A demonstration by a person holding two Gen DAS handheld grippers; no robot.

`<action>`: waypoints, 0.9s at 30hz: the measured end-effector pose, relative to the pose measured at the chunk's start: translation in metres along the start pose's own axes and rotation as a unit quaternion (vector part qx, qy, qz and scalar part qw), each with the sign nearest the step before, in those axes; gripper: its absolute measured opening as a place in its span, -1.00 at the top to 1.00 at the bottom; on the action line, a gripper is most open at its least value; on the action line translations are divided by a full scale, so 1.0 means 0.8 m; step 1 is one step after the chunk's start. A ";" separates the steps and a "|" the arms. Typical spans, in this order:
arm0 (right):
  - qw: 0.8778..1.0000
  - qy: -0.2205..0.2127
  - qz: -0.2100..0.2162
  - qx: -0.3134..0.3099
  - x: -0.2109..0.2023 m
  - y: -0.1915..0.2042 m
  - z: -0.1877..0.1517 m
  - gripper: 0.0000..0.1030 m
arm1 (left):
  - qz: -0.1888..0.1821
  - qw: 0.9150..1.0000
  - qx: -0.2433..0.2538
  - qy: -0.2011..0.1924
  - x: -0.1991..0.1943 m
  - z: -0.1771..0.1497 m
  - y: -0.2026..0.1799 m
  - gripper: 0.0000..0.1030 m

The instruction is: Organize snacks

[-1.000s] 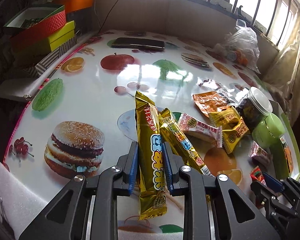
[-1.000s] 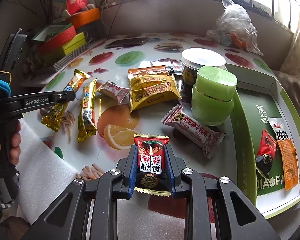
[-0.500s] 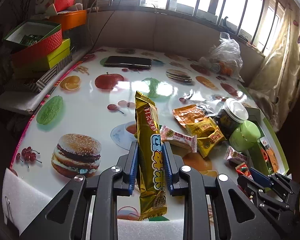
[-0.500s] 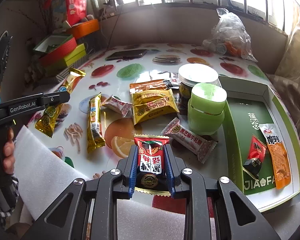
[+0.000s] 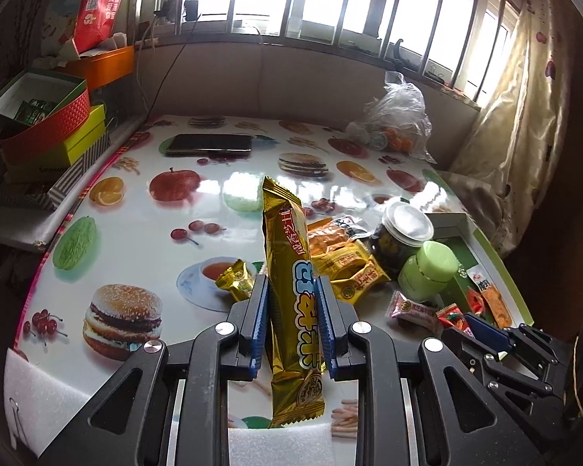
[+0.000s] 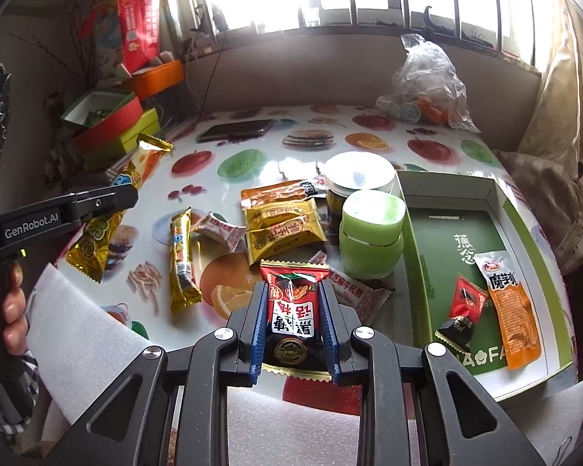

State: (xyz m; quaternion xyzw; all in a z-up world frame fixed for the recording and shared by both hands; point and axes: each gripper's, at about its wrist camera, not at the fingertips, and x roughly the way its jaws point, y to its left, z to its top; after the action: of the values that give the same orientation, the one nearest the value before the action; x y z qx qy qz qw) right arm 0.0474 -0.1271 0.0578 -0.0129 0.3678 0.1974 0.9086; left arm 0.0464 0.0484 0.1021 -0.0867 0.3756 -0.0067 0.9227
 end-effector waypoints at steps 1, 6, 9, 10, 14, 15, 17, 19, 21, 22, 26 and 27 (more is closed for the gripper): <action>1.000 -0.003 -0.002 0.003 -0.003 -0.003 0.002 0.54 | -0.004 1.000 0.002 -0.001 0.000 0.002 -0.004 0.52; 1.000 -0.018 -0.014 0.015 -0.020 -0.019 0.009 0.54 | -0.034 0.999 0.015 -0.007 -0.002 0.015 -0.030 0.52; 0.999 -0.025 -0.022 0.020 -0.029 -0.029 0.012 0.54 | -0.053 0.998 0.019 -0.005 -0.001 0.021 -0.045 0.52; 0.999 -0.028 -0.024 0.023 -0.031 -0.032 0.013 0.54 | -0.055 0.998 0.022 -0.006 0.000 0.023 -0.049 0.52; 0.998 -0.034 -0.033 0.034 -0.039 -0.046 0.015 0.54 | -0.072 0.997 0.034 -0.008 0.002 0.031 -0.069 0.52; 0.998 -0.034 -0.035 0.036 -0.040 -0.049 0.016 0.54 | -0.076 0.996 0.038 -0.008 0.002 0.032 -0.074 0.52; 0.998 -0.037 -0.040 0.041 -0.043 -0.056 0.016 0.54 | -0.086 0.995 0.042 -0.007 0.005 0.035 -0.084 0.52; 0.997 -0.039 -0.045 0.047 -0.046 -0.063 0.016 0.54 | -0.095 0.994 0.045 -0.004 0.007 0.037 -0.094 0.52; 0.996 -0.041 -0.049 0.054 -0.049 -0.071 0.016 0.54 | -0.104 0.993 0.051 -0.003 0.009 0.039 -0.104 0.52; 0.996 -0.041 -0.051 0.056 -0.050 -0.074 0.016 0.54 | -0.108 0.993 0.053 -0.001 0.011 0.040 -0.109 0.52; 0.995 -0.044 -0.064 0.067 -0.056 -0.091 0.017 0.54 | -0.131 0.990 0.055 0.005 0.019 0.048 -0.126 0.52; 0.994 -0.045 -0.068 0.070 -0.057 -0.095 0.018 0.54 | -0.136 0.989 0.055 0.007 0.022 0.049 -0.130 0.52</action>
State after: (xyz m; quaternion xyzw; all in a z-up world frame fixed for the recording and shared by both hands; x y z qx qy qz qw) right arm 0.0553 -0.2108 0.0893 0.0345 0.3380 0.1097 0.9341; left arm 0.0918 -0.0497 0.1347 -0.0860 0.3662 -0.1535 0.9138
